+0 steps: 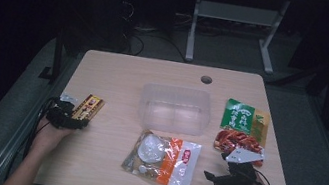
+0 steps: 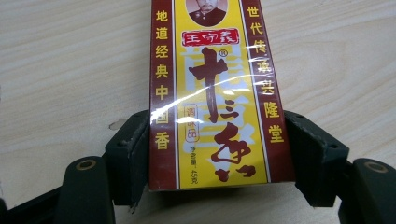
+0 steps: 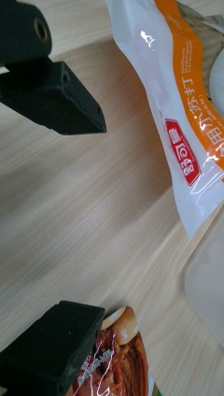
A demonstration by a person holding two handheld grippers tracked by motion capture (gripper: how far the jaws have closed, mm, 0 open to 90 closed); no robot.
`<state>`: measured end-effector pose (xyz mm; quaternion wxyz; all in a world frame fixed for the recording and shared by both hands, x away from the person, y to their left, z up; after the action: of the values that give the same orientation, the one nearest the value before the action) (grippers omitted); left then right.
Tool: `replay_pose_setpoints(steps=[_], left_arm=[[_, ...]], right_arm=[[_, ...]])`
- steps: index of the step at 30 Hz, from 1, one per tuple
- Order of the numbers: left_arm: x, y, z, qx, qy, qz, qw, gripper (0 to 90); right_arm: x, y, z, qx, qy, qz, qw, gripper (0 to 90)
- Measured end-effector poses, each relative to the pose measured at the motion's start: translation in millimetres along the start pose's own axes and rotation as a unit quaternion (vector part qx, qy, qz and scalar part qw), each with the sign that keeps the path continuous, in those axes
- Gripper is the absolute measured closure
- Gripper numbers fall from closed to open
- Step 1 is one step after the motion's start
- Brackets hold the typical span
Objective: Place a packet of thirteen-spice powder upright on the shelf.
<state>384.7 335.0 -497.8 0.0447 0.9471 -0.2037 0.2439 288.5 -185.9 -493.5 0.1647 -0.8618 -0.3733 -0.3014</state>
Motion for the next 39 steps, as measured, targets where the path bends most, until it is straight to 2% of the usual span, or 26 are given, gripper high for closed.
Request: replay_pose_setpoints(steps=[1,5,10,12,14,15,19,23,24,25,28,29,33,35,36,37,38,39], left_arm=[[-0.7,0.3,0.2,0.0,0.006,-0.003,1.0,30.3],[-1.0,0.3,-0.2,-0.001,0.006,-0.004,1.0,31.2],[-1.2,-1.0,-0.8,-0.005,0.004,0.002,1.0,31.6],[-1.5,-2.2,-3.1,-0.021,0.004,-0.003,0.9998,31.6],[-1.4,-2.1,-4.2,-0.027,0.007,-0.003,0.9996,31.6],[-1.2,-0.6,-7.9,-0.027,0.016,0.009,0.9995,31.6],[0.4,3.2,-15.0,-0.034,0.024,0.016,0.999,31.8],[3.9,12.1,-22.8,-0.047,0.042,0.036,0.9974,31.8],[3.9,12.1,-22.8,-0.047,0.042,0.036,0.9974,31.8],[5.3,18.1,-26.0,-0.053,0.049,0.049,0.9962,31.8],[6.4,24.1,-29.7,-0.062,0.055,0.056,0.995,31.8],[8.1,31.9,-34.0,-0.07,0.061,0.067,0.9935,31.8],[11.1,43.4,-39.4,-0.081,0.072,0.09,0.9901,31.8],[11.4,46.5,-40.3,-0.085,0.07,0.095,0.9894,31.7],[11.8,54.0,-42.6,-0.093,0.073,0.101,0.9879,31.7],[11.8,54.0,-42.6,-0.093,0.073,0.101,0.9879,31.7],[12.7,56.9,-44.0,-0.095,0.075,0.11,0.9866,31.7],[14.1,62.9,-47.9,-0.101,0.074,0.125,0.9842,31.8]], right_arm=[[-0.1,-0.4,0.1,0.0,-0.001,-0.001,1.0,9.6],[0.1,-0.7,0.0,0.001,-0.001,0.0,1.0,9.6],[0.2,0.1,-0.2,0.0,0.001,0.002,1.0,9.7],[0.1,0.2,-0.4,0.001,0.002,0.002,1.0,9.7],[0.0,0.4,-0.3,0.001,0.002,0.0,1.0,9.7],[-0.2,0.3,0.0,0.002,0.002,-0.002,1.0,9.7],[-0.1,-0.1,-0.4,0.003,0.003,-0.001,1.0,9.7],[-0.1,0.5,-0.3,0.004,0.003,0.0,1.0,9.6],[-0.1,0.5,-0.3,0.004,0.003,0.0,1.0,9.6],[0.0,0.5,-0.1,0.004,0.003,0.001,1.0,9.7],[0.0,0.5,-0.1,0.005,0.003,0.001,1.0,9.7],[-0.2,0.6,-0.1,0.006,0.003,0.001,1.0,9.6],[-0.1,0.7,0.2,0.007,0.002,0.002,1.0,9.6],[-0.2,0.4,0.4,0.008,0.002,0.004,1.0,9.7],[-0.4,0.5,0.4,0.008,0.002,0.004,1.0,9.7],[-0.4,0.5,0.4,0.008,0.002,0.004,1.0,9.7],[-0.6,0.3,0.4,0.009,0.001,0.006,0.9999,9.7],[-0.6,0.9,0.5,0.009,0.002,0.005,0.9999,9.7]])
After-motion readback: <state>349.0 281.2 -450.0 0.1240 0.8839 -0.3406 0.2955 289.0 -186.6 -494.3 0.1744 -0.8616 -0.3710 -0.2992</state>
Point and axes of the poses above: each handheld gripper's, and its own axes: z roughly forward along the jaws, x roughly out of its top, y roughly to its right, the point moved 5 cm from there along z, roughly forward along the jaws, and after that the axes turned 8 degrees about -y, right-handed, at the moved point
